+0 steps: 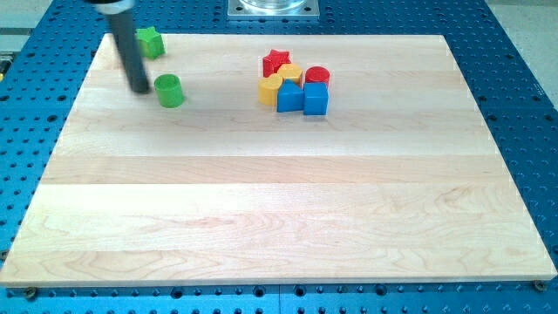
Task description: Push the green circle into the group of blocks
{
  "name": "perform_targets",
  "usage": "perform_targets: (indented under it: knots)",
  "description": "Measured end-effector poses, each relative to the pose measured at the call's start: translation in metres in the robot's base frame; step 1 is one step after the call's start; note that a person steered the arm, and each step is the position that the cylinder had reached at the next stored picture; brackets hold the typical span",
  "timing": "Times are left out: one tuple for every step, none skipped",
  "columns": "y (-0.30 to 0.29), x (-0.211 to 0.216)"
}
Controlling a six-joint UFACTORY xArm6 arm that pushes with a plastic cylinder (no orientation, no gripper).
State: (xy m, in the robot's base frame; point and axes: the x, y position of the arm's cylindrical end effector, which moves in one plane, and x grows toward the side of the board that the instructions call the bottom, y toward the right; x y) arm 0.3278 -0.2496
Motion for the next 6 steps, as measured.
perform_targets:
  knots:
    - [0.03,0.023]
    - [0.133,0.015]
    - [0.104,0.021]
    - [0.103,0.03]
    - [0.026,0.021]
    - [-0.054,-0.008]
